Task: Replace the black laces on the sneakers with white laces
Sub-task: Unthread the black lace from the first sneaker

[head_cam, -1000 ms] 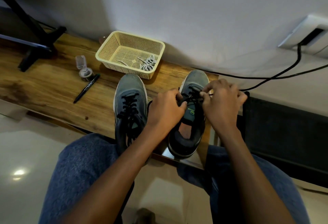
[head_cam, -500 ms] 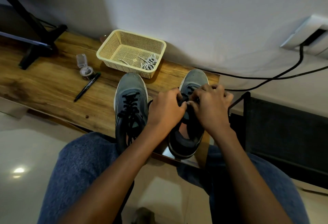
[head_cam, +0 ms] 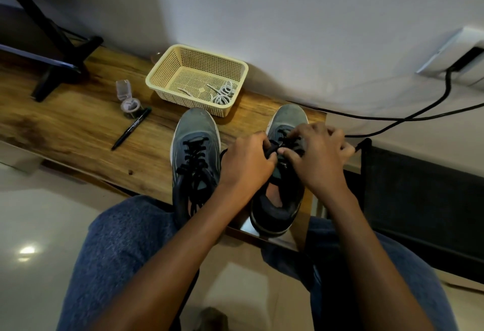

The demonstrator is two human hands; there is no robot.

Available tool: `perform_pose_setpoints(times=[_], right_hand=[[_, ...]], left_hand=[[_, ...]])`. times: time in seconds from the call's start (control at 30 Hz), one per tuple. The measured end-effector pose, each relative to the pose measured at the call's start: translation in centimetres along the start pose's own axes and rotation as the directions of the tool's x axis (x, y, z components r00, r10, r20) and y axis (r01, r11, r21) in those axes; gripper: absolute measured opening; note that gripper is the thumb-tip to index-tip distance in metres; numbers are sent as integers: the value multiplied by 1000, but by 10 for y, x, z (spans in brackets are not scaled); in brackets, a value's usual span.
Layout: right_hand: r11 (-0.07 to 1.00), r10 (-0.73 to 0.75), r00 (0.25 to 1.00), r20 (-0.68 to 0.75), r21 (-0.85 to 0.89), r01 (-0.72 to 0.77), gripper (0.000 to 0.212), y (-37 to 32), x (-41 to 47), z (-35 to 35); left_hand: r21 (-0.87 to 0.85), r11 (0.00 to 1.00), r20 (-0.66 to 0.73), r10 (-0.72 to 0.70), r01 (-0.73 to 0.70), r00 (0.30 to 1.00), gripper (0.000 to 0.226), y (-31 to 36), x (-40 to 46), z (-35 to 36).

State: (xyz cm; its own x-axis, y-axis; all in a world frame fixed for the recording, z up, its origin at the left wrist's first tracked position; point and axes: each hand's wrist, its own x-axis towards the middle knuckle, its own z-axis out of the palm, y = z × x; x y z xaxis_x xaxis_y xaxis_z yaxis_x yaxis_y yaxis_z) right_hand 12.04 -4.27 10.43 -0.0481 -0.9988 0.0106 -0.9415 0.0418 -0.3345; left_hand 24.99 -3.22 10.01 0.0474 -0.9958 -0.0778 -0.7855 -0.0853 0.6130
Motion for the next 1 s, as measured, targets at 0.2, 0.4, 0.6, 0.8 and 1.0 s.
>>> perform_pose_setpoints(times=[0.2, 0.4, 0.6, 0.8, 1.0], right_hand=[[992, -48, 998, 45, -111, 53, 20, -4, -3, 5], [991, -119, 979, -164, -84, 106, 15, -6, -4, 9], [992, 81, 902, -425, 119, -34, 12, -4, -3, -6], [999, -38, 996, -81, 3, 38, 29, -4, -1, -1], [980, -106, 994, -4, -169, 104, 27, -7, -4, 10]], left_hand=[[4, 1000, -2, 5, -5, 1000, 18, 2, -1, 0], [-23, 1000, -10, -12, 12, 1000, 15, 2, 0, 0], [-41, 999, -24, -24, 23, 999, 14, -2, 2, -3], [-17, 1000, -16, -26, 25, 1000, 15, -2, 2, -4], [-13, 1000, -13, -28, 28, 1000, 17, -2, 2, -2]])
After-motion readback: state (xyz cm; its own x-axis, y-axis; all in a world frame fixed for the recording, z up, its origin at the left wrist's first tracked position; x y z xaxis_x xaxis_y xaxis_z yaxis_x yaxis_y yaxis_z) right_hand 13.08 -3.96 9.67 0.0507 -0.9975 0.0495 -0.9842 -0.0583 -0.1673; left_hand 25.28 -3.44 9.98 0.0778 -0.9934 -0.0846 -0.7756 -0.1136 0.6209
